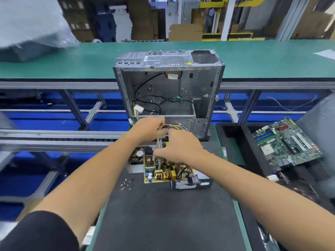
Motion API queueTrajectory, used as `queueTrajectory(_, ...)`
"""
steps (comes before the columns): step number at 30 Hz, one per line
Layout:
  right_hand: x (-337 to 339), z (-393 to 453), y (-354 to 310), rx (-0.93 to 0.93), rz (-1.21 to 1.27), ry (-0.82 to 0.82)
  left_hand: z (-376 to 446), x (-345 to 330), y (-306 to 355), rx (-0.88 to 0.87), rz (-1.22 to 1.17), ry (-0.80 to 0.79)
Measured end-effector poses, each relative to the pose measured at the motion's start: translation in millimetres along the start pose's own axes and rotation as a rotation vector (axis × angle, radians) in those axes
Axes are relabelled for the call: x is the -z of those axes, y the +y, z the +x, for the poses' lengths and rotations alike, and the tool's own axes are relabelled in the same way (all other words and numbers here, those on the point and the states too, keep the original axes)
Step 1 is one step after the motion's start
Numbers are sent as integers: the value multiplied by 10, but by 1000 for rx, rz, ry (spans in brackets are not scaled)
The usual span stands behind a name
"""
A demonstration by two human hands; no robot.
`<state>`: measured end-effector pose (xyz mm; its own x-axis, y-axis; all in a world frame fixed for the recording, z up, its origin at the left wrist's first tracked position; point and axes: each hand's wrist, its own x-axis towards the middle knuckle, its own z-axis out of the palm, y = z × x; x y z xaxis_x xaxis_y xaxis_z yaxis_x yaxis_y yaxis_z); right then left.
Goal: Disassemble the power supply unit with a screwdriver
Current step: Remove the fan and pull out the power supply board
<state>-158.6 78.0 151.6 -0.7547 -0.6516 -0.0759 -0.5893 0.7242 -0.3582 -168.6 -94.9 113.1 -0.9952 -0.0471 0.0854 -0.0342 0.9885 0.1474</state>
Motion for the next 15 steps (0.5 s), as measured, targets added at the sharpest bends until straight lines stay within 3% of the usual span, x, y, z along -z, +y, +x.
queueTrajectory(5, -370, -135, -209, -10, -1, -78, -213, 186, -24, -83, 174, -41)
queueTrajectory(10, -808, -272, -346, 20, -44, -163, -373, 128, -60, -201, 339, -190)
queueTrajectory(15, -1092, -294, -438, 67, -72, -167, -402, 15, -179, -202, 428, -114)
